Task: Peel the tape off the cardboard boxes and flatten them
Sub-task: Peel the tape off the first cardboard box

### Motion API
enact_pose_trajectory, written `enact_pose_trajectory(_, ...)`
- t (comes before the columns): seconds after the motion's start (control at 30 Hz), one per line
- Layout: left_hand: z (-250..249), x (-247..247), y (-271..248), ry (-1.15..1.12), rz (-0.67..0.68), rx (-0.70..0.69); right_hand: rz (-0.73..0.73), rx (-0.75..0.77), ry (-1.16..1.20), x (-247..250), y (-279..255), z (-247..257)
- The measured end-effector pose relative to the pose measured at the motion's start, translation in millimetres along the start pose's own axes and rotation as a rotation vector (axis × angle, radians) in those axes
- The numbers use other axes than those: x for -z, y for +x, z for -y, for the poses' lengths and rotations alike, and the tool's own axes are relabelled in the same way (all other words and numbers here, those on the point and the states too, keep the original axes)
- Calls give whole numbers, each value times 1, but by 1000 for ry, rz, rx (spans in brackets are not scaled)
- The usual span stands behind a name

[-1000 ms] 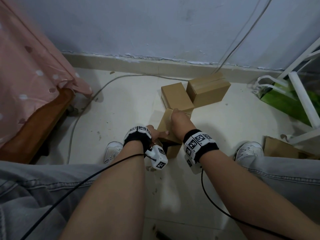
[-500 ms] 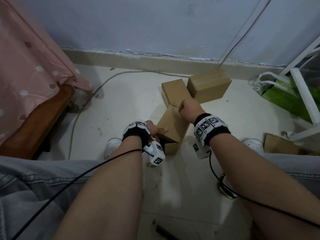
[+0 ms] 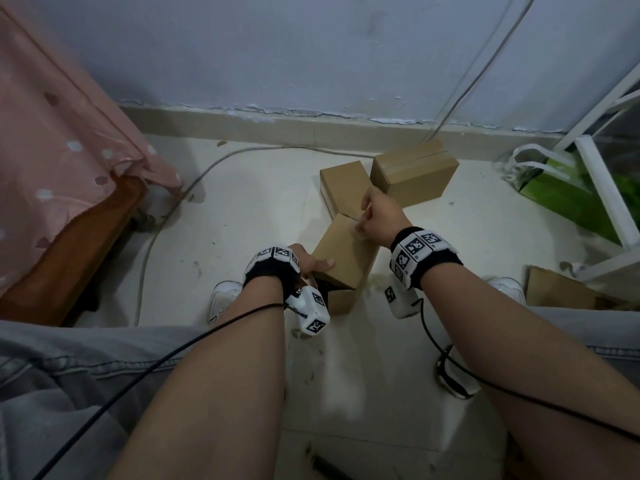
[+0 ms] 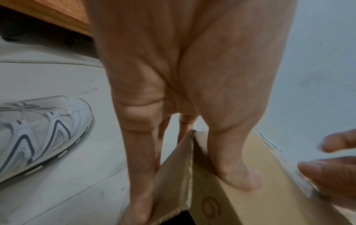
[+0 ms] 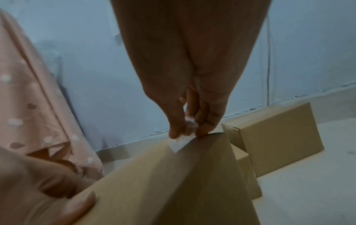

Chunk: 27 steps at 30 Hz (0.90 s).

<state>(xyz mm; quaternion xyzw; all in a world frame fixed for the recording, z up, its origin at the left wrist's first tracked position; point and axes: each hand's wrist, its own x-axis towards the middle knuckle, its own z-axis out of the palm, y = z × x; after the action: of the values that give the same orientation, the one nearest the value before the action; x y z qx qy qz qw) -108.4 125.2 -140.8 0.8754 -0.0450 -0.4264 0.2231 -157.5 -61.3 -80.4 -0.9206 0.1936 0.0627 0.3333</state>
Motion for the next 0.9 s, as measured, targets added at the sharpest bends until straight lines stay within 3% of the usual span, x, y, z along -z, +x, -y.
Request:
enact_pose_trajectory(0.33,-2,8,-2,69,19,-5,32,-6,-220,6,5,6)
enact_pose_trajectory(0.6,-62,16,-24,336,-77,-208,80,-19,-263,26,9,19)
enact_pose_trajectory(0.8,-81,6,-30,384,-226,-275,153,-70,-47,38,8,30)
enact_pose_trajectory(0.9,-62,9,-26,237,-178,-326,212,-189,347,42,2,27)
